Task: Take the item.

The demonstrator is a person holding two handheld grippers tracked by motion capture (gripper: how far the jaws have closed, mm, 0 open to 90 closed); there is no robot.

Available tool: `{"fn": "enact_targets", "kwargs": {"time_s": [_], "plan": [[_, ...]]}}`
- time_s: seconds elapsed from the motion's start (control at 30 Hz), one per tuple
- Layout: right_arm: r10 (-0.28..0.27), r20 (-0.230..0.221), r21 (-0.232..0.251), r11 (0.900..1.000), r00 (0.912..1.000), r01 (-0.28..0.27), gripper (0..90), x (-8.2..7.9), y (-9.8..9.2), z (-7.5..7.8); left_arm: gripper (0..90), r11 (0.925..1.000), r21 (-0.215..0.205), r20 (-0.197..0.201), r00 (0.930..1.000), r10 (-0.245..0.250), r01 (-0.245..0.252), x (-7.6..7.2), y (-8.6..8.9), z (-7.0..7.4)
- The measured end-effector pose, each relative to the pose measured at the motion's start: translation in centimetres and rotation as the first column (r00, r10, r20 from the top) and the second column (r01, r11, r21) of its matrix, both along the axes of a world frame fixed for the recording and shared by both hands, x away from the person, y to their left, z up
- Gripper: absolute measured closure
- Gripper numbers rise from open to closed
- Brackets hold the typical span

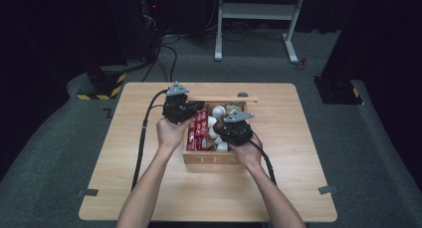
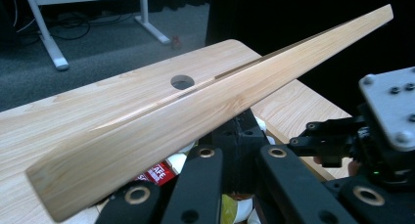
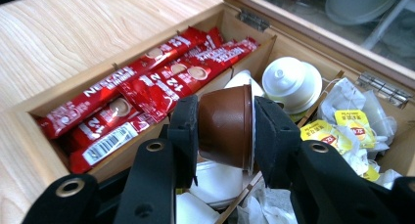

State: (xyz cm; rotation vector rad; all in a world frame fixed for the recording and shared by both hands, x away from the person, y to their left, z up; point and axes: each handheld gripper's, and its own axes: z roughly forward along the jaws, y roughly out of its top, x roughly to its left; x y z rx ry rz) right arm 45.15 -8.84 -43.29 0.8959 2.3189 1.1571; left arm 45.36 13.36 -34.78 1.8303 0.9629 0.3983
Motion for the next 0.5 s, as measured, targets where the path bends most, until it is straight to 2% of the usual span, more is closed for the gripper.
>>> {"fn": "enact_targets", "kwargs": {"time_s": [0.2,0.33,0.5], "plan": [[0.023,0.025,0.020,1.000,0.9994,-0.023,64.6,-0.7,-0.5,0.6,90.0,1.0000,-0.004,-0.001,1.0000,-0.006,0.006,0.0,0.0,0.0],[0.022,0.042,0.039,0.999,0.9989,-0.023,64.6,-1.3,-1.4,1.3,90.0,0.9999,-0.008,0.003,1.0000,-0.009,0.009,-0.2,0.1,-0.2],[-0.001,0.070,0.037,0.999,0.9976,-0.001,64.6,-1.6,-2.9,1.6,90.0,0.9998,-0.015,0.007,0.9999,-0.013,0.013,-0.2,0.1,-0.3]]}}
